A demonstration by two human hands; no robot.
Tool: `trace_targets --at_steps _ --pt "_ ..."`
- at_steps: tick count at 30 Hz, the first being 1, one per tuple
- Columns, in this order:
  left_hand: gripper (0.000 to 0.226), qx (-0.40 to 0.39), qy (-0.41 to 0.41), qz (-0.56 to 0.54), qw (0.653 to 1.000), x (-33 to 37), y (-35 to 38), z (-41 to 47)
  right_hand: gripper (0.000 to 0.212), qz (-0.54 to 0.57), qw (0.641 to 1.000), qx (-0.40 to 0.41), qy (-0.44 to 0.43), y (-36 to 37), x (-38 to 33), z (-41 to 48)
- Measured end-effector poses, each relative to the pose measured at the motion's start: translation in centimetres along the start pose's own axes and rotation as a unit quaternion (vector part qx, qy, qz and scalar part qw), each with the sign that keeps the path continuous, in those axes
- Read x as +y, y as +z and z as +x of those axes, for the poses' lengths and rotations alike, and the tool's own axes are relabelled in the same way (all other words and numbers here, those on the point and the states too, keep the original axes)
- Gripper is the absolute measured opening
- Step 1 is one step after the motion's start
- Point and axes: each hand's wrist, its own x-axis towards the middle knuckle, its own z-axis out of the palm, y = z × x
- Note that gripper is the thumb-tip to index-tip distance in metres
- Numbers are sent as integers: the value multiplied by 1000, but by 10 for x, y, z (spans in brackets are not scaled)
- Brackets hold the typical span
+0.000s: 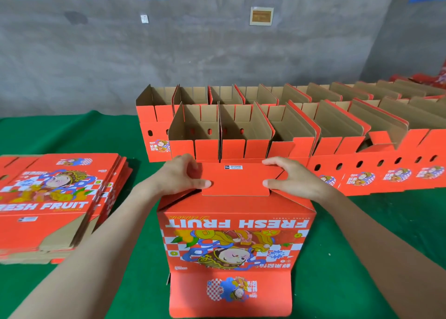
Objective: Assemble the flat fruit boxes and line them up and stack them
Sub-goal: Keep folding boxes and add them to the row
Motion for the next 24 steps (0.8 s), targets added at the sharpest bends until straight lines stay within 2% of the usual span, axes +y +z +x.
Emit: trace_targets --at_steps 4,5,12,15,18,20,24 --pt "89 -13 -33 53 998 5 2 3 64 -72 997 -2 27 4 -8 7" --pt "94 -15 -33 70 997 6 3 4 65 -80 996 3 30 6 -9 7" --pt "81 3 -50 128 990 12 11 4 65 -168 985 40 13 15 -9 1" --pt "82 2 -47 126 991 11 11 5 66 -171 984 39 4 16 -4 2" --pt "84 -6 -39 67 997 6 5 4 61 -151 988 26 -12 14 1 4" --pt "80 -2 -24 -30 999 0 1 2 55 -116 993 27 -18 12 4 6" --pt "76 52 -39 -201 977 -18 5 -8 46 -27 997 74 -13 13 8 7"
